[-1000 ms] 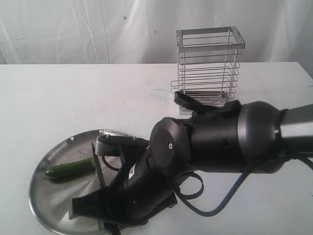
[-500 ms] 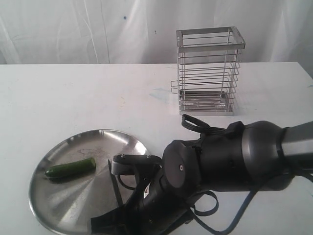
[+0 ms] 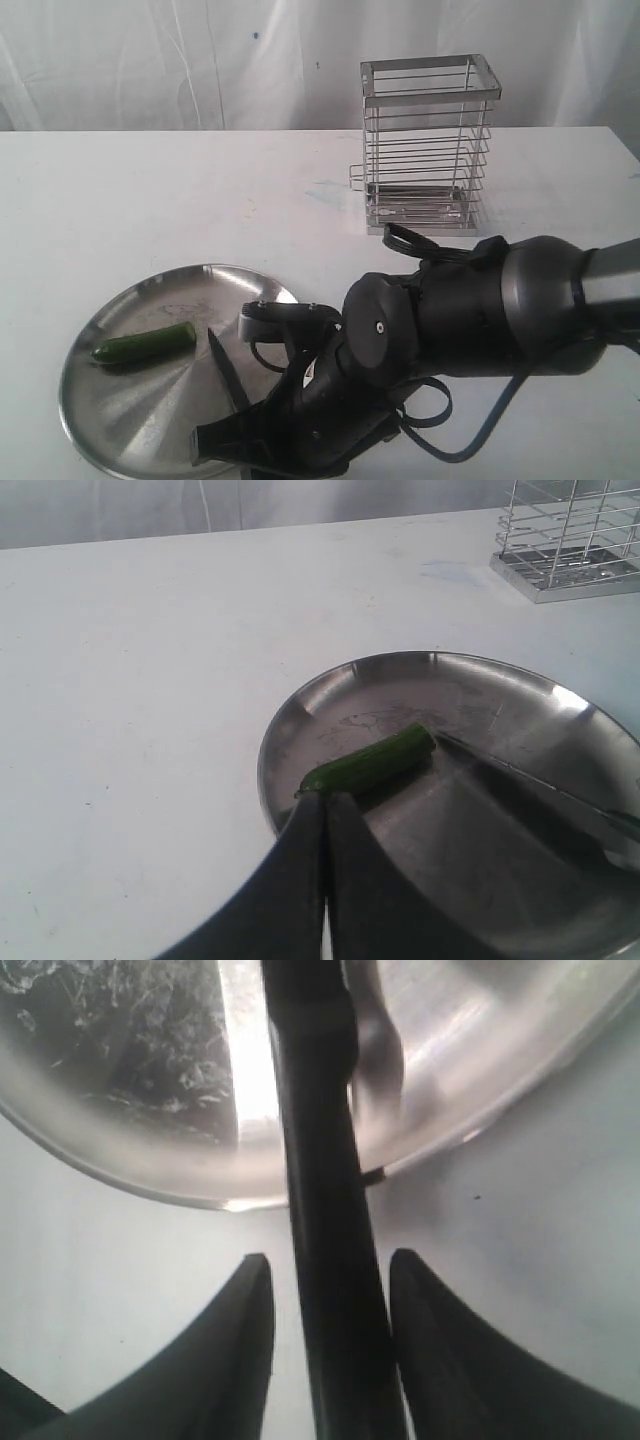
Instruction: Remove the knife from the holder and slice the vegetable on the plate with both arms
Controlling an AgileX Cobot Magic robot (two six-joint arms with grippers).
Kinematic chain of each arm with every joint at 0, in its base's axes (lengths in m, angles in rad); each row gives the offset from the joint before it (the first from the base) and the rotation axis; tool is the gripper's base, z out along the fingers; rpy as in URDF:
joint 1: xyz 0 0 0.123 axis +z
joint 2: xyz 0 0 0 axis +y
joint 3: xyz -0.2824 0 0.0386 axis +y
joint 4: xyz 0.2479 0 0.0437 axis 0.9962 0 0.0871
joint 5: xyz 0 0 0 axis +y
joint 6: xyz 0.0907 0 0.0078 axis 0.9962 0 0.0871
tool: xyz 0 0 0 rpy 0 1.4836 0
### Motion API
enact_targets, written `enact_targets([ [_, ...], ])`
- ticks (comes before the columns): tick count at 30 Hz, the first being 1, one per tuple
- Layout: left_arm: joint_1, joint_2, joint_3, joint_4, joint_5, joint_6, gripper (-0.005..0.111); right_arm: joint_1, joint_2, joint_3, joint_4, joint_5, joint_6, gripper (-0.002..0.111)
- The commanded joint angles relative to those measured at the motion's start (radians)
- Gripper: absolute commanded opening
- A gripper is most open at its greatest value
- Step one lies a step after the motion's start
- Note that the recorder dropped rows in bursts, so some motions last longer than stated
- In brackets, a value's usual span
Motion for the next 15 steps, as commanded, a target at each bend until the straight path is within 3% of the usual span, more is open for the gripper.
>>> enact_targets([
  [1, -0.006, -0.004, 0.003, -0.009, 0.0, -0.001, 0.0, -0.008, -0.004, 0.004, -0.012, 0.037, -0.058, 0.037],
  [15, -0.006, -0.004, 0.003, -0.009, 0.0, -0.001, 0.0, -0.008, -0.083, -0.038, -0.389, 0.118, -0.097, 0.051],
])
